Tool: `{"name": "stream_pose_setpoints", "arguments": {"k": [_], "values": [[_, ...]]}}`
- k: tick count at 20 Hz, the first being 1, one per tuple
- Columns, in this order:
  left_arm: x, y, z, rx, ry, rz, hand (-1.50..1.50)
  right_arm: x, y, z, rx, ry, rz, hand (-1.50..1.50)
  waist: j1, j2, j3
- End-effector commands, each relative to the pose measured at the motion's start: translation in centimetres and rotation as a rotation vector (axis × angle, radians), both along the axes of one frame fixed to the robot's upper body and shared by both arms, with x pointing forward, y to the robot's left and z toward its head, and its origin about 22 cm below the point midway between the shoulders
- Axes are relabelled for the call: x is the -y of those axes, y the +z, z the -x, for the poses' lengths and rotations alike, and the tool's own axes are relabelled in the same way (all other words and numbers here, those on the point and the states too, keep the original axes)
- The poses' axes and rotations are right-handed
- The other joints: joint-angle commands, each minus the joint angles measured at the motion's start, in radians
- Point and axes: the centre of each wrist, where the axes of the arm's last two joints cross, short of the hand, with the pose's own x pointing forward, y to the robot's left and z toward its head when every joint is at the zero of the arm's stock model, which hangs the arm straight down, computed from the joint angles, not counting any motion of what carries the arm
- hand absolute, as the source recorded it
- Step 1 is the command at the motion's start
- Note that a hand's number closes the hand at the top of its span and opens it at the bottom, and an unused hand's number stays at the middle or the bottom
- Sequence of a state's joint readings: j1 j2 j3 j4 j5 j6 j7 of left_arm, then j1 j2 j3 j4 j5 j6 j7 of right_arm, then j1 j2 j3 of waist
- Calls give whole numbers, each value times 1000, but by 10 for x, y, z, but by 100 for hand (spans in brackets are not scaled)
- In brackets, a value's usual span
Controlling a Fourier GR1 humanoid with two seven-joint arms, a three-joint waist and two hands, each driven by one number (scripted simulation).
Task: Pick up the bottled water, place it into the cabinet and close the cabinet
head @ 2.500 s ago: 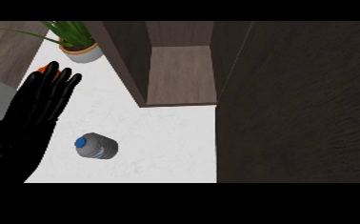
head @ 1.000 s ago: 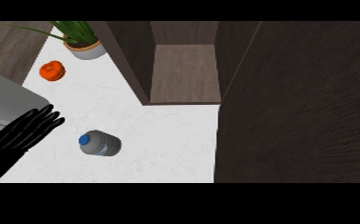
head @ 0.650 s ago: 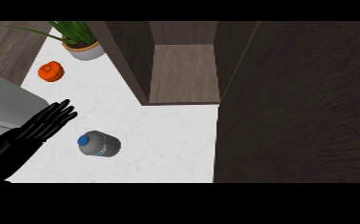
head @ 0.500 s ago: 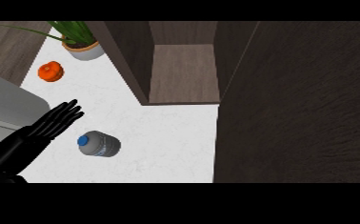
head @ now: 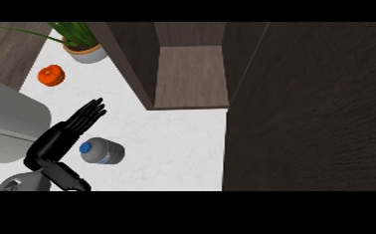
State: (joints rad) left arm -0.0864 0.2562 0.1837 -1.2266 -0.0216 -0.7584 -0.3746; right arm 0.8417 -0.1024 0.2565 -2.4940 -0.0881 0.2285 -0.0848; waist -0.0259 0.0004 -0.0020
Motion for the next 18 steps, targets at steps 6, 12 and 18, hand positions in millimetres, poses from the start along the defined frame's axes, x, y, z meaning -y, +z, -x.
{"name": "stream_pose_setpoints", "arguments": {"k": [6,12,18], "values": [[1,-60,-3,-12,16,15,-150,2,37,20,49,22,-22,-150,-6,5,-1],[19,-81,-9,-117,-95,68,-150,-1,15,14,32,32,-13,-150,-15,8,-2],[35,-103,10,-141,-110,153,-150,1,19,23,50,23,-17,-150,-14,1,-2]]}}
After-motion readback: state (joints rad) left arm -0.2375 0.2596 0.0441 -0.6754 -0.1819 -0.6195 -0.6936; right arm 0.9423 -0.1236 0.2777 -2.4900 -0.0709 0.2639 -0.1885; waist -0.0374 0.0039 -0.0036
